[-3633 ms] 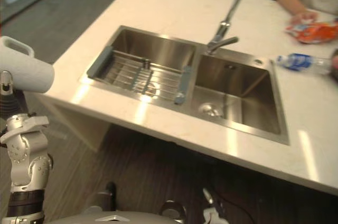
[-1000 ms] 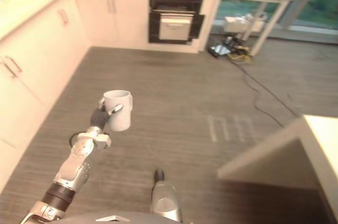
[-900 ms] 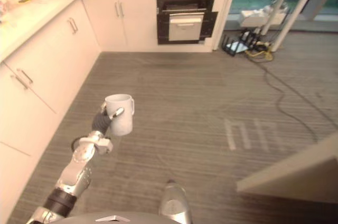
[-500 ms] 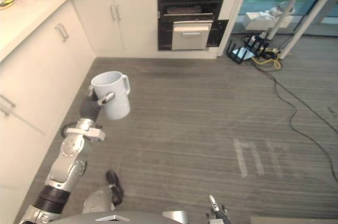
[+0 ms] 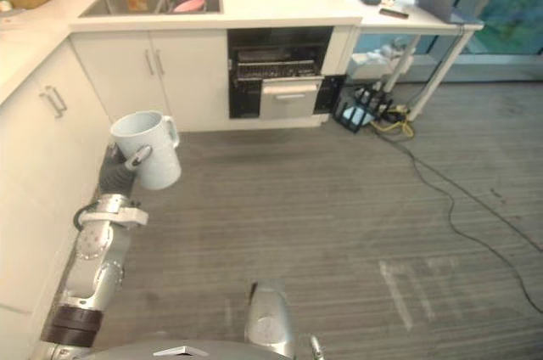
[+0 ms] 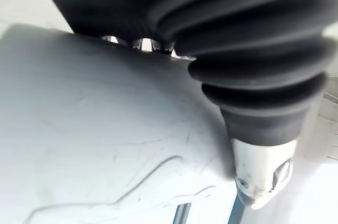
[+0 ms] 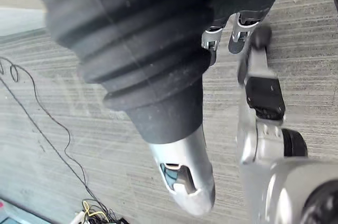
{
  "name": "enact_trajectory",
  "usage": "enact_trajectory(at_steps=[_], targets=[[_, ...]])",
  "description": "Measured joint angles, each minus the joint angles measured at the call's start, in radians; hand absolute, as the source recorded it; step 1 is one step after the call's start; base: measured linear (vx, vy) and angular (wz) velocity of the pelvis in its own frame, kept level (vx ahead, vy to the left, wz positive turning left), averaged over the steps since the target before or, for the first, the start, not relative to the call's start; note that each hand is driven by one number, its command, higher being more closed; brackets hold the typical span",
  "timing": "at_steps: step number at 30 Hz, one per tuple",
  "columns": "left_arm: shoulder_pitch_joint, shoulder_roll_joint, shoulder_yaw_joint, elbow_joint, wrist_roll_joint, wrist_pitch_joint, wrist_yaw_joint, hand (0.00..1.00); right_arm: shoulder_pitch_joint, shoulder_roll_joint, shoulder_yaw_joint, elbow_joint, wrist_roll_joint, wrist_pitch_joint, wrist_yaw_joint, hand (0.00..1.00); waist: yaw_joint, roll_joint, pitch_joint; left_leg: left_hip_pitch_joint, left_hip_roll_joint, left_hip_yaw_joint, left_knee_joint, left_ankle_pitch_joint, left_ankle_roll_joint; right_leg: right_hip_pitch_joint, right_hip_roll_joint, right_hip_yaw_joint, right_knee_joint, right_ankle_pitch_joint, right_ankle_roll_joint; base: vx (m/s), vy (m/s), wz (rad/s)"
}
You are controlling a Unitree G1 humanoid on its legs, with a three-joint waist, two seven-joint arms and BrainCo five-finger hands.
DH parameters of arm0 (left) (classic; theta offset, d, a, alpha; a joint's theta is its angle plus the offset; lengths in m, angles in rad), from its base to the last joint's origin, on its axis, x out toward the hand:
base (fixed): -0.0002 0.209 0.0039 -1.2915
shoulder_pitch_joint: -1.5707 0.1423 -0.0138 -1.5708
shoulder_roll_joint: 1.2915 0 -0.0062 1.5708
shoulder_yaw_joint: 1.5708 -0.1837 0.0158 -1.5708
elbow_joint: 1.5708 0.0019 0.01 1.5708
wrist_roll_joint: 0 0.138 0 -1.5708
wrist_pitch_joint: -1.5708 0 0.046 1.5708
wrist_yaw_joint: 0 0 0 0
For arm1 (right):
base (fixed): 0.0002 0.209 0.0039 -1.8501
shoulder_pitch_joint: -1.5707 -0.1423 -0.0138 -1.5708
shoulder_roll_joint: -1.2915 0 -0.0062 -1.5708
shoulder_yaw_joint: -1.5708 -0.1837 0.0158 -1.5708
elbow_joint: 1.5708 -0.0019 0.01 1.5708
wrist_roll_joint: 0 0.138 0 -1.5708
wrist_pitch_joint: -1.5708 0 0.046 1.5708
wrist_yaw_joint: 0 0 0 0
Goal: Walk over to the sink, pick up the cup, carry it to the dishwasher, place the cup inside the dishwasher, then close the dishwasher door
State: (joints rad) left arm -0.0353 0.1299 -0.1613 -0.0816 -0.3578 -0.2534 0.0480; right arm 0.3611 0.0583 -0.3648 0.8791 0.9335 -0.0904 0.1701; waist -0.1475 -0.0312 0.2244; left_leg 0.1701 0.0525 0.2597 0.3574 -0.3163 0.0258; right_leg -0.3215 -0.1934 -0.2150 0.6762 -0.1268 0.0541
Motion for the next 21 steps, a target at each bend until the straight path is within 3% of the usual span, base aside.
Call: enact_trajectory(at_steps=[1, 2, 3, 4, 6, 7, 9, 10, 11, 12, 13, 14, 15, 16, 17, 18, 19, 21], targets=[[0.0, -0.006, -0.037, -0.02, 0.012, -0.002, -0.019, 1.0, 0.018, 0.007, -0.003, 0.0, 0.0, -0.017, 0.001, 0.0, -0.001, -0.011, -0.003, 0.028, -0.011, -0.014, -0.003, -0.023, -0.017, 0.035, 0.024, -0.033, -0.321, 0.076, 0.011, 0.67, -0.016, 0.51], [0.002, -0.017, -0.051, -0.022, 0.012, -0.002, -0.034, 1.0, 0.029, 0.007, 0.0, 0.0, 0.002, -0.024, 0.001, 0.0, 0.006, -0.013, -0.003, 0.06, -0.016, -0.011, -0.003, -0.048, -0.031, 0.052, 0.028, -0.064, -0.434, 0.119, 0.006, 0.63, -0.045, 0.3], [0.014, -0.029, -0.055, -0.028, 0.013, -0.002, -0.04, 1.0, 0.04, 0.006, 0.003, 0.0, 0.003, -0.027, 0.001, 0.0, 0.011, -0.017, -0.008, 0.102, -0.018, -0.003, -0.006, -0.079, -0.047, 0.071, 0.035, -0.102, -0.463, 0.131, -0.01, 0.68, -0.073, 0.09], [0.029, -0.037, -0.054, -0.035, 0.018, -0.004, -0.042, 1.0, 0.056, -0.001, 0.011, 0.0, 0.002, -0.031, -0.003, 0.0, 0.013, -0.016, -0.021, 0.16, -0.011, 0.005, -0.018, -0.117, -0.075, 0.086, 0.048, -0.098, -0.443, 0.215, -0.094, 0.69, -0.053, -0.03], [0.041, -0.06, -0.064, -0.036, 0.019, -0.004, -0.042, 1.0, 0.043, -0.02, 0.012, -0.004, 0.002, -0.032, -0.007, 0.0, 0.017, 0.04, -0.048, 0.207, 0.022, 0.03, -0.049, -0.131, -0.101, 0.065, 0.074, -0.095, -0.368, 0.261, -0.118, 0.65, -0.031, -0.09], [0.035, -0.071, -0.073, -0.036, 0.018, -0.004, -0.041, 1.0, 0.013, -0.028, 0.011, -0.009, 0.002, -0.032, -0.007, 0.0, 0.012, 0.075, -0.061, 0.204, 0.051, 0.051, -0.01, -0.108, -0.121, 0.048, 0.088, -0.098, -0.3, 0.192, -0.126, 0.58, -0.101, 0.0], [0.016, -0.081, -0.096, -0.039, 0.019, -0.003, -0.039, 1.0, 0.002, -0.02, 0.005, -0.041, 0.001, -0.034, -0.009, 0.0, 0.009, 0.076, -0.058, 0.156, 0.096, 0.057, 0.183, -0.021, -0.141, 0.075, 0.089, -0.11, -0.231, 0.094, -0.12, 0.59, -0.179, 0.02], [0.015, -0.097, -0.109, -0.056, 0.019, -0.003, -0.034, 1.0, 0.013, -0.023, -0.002, -0.05, -0.002, -0.043, -0.009, 0.0, 0.01, 0.079, -0.056, 0.087, 0.174, 0.057, 0.429, 0.142, -0.143, 0.14, 0.106, -0.108, -0.207, 0.023, -0.115, 0.52, -0.157, -0.12], [0.017, -0.099, -0.11, -0.067, 0.018, -0.003, -0.03, 1.0, 0.023, -0.028, -0.002, -0.053, -0.017, -0.049, -0.008, 0.0, 0.012, 0.077, -0.055, 0.05, 0.208, 0.047, 0.522, 0.255, -0.141, 0.166, 0.12, -0.101, -0.207, -0.003, -0.115, 0.61, -0.13, -0.24], [0.017, -0.107, -0.106, -0.074, 0.015, -0.002, -0.026, 1.0, 0.047, -0.037, 0.0, -0.067, -0.049, -0.068, -0.008, 0.0, 0.016, 0.092, -0.061, -0.034, 0.275, 0.027, 0.695, 0.387, -0.14, 0.223, 0.149, -0.097, -0.232, -0.035, -0.117, 0.41, -0.05, -0.23], [0.013, -0.104, -0.103, -0.074, 0.013, 0.0, -0.026, 1.0, 0.054, -0.043, 0.0, -0.074, -0.069, -0.078, -0.007, 0.0, 0.013, 0.1, -0.062, -0.083, 0.3, 0.029, 0.771, 0.371, -0.124, 0.25, 0.16, -0.095, -0.244, -0.048, -0.118, 0.5, -0.033, -0.27], [0.011, -0.097, -0.085, -0.074, 0.007, 0.008, -0.025, 1.0, 0.055, -0.055, 0.001, -0.078, -0.09, -0.107, -0.007, 0.0, 0.011, 0.096, -0.06, -0.179, 0.327, 0.052, 0.855, 0.294, -0.062, 0.296, 0.165, -0.082, -0.265, -0.07, -0.118, 0.5, -0.018, -0.36], [0.019, -0.092, -0.06, -0.074, 0.0, 0.013, -0.016, 1.0, 0.04, -0.073, 0.006, -0.078, -0.1, -0.123, -0.006, 0.0, 0.019, 0.09, -0.061, -0.256, 0.328, 0.096, 0.831, 0.218, -0.027, 0.337, 0.164, -0.056, -0.302, -0.079, -0.116, 0.57, -0.001, -0.61], [0.028, -0.088, -0.041, -0.075, -0.011, 0.013, -0.007, 1.0, 0.026, -0.086, 0.007, -0.078, -0.109, -0.13, -0.006, 0.0, 0.035, 0.086, -0.063, -0.292, 0.322, 0.134, 0.746, 0.174, -0.024, 0.359, 0.162, -0.028, -0.334, -0.08, -0.114, 0.55, 0.042, -1.02], [0.041, -0.083, -0.014, -0.08, -0.012, 0.013, 0.014, 1.0, -0.007, -0.105, 0.008, -0.077, -0.13, -0.134, -0.006, 0.0, 0.061, 0.078, -0.064, -0.323, 0.294, 0.172, 0.545, 0.133, -0.048, 0.376, 0.153, 0.017, -0.362, -0.079, -0.114, 0.45, 0.074, -1.03], [0.046, -0.075, -0.007, -0.084, -0.012, 0.013, 0.026, 1.0, -0.015, -0.112, 0.01, -0.077, -0.148, -0.135, -0.006, 0.0, 0.066, 0.07, -0.063, -0.331, 0.267, 0.179, 0.411, 0.134, -0.057, 0.385, 0.143, 0.036, -0.373, -0.083, -0.104, 0.45, 0.111, -0.96], [0.053, -0.055, -0.004, -0.088, -0.009, 0.013, 0.048, 1.0, -0.044, -0.123, 0.019, -0.077, -0.178, -0.147, -0.006, 0.0, 0.064, 0.058, -0.062, -0.334, 0.21, 0.177, 0.121, 0.168, -0.09, 0.407, 0.123, 0.054, -0.391, -0.094, -0.08, 0.37, 0.108, -0.48], [0.051, -0.052, -0.001, -0.088, -0.001, 0.013, 0.078, 1.0, -0.065, -0.148, 0.045, -0.077, -0.206, -0.148, -0.013, 0.0, 0.059, 0.065, -0.062, -0.345, 0.167, 0.17, -0.169, 0.24, -0.141, 0.443, 0.116, 0.068, -0.406, -0.114, -0.033, 0.52, 0.185, -0.26]])
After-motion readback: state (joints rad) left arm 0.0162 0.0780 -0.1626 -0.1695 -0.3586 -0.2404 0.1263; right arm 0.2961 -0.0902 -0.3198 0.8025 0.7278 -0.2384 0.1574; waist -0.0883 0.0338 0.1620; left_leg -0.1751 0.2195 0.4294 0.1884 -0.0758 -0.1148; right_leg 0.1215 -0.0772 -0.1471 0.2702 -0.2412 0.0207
